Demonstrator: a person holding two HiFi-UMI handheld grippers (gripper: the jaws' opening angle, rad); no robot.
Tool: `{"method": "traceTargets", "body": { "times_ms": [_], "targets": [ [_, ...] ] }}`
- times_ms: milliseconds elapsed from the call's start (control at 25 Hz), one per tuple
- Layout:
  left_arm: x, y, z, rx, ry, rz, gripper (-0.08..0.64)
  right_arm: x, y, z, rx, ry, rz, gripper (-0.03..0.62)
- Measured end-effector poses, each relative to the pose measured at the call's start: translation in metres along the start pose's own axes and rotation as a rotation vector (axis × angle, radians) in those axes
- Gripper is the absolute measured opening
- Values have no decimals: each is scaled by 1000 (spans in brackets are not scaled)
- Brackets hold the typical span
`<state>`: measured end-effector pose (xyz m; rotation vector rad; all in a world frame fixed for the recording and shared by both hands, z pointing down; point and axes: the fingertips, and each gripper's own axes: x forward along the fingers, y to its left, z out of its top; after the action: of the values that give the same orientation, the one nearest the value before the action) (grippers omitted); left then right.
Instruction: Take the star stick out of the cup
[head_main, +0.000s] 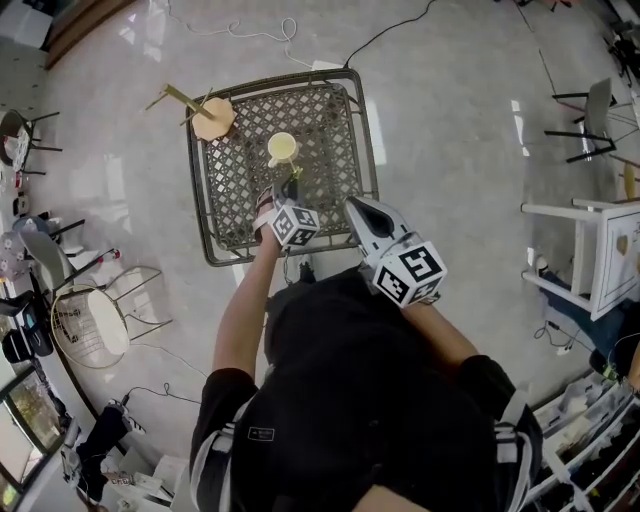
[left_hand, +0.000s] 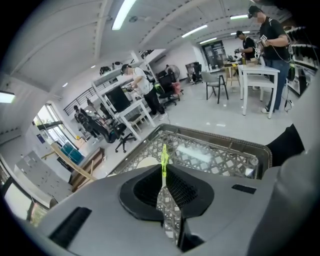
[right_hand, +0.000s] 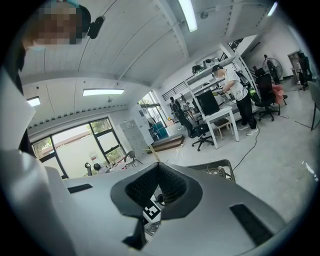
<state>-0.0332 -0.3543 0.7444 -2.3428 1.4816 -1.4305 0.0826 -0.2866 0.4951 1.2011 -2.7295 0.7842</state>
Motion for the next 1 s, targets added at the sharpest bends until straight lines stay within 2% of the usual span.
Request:
{"method": "traceTargets", "body": {
  "times_ms": [360, 520, 800, 1000],
  "targets": [
    [-35, 31, 5, -89, -89, 43, 29, -4, 18, 1, 8, -21, -40, 9],
    [-70, 47, -1, -188, -147, 23, 29, -4, 39, -4, 4, -37, -69, 9],
    [-153, 83, -27, -431, -220, -17, 28, -4, 86, -19, -33, -51, -141, 9],
    [-226, 98, -32, -486, -305, 7, 28, -16, 106, -22, -56, -72, -199, 9]
  ]
}}
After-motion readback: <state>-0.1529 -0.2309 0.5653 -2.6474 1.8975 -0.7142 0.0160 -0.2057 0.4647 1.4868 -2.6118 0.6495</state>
